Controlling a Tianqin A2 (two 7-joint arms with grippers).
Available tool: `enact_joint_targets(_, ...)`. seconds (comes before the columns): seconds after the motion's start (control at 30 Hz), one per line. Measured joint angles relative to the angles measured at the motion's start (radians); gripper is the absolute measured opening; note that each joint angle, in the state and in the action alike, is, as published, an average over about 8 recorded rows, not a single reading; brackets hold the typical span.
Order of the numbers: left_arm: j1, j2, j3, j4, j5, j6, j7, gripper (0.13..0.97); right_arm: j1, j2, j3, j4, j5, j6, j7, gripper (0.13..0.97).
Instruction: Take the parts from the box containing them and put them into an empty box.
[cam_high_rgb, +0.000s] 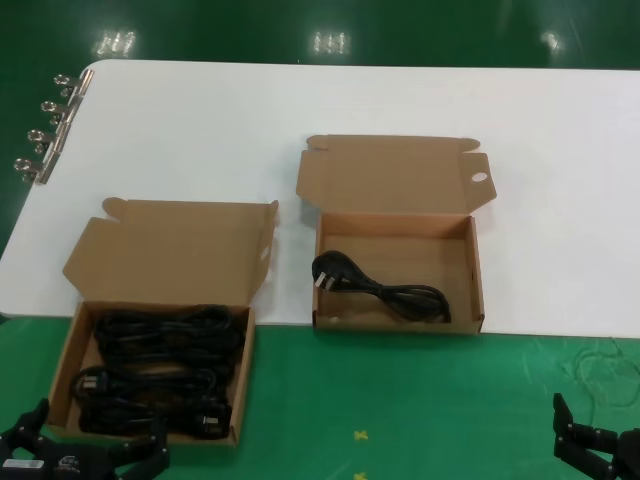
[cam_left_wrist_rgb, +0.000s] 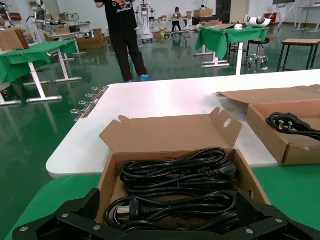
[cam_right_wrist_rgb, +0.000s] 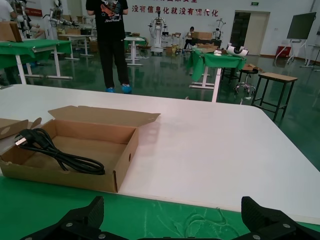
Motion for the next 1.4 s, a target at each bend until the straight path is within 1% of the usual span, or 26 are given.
enact_joint_targets(1.4, 0.0, 0.0, 0.0, 0.0, 0.0, 0.0, 0.0, 0.966, 0.0, 0.0, 0.0, 0.0, 0.0, 0.0, 0.0, 0.966)
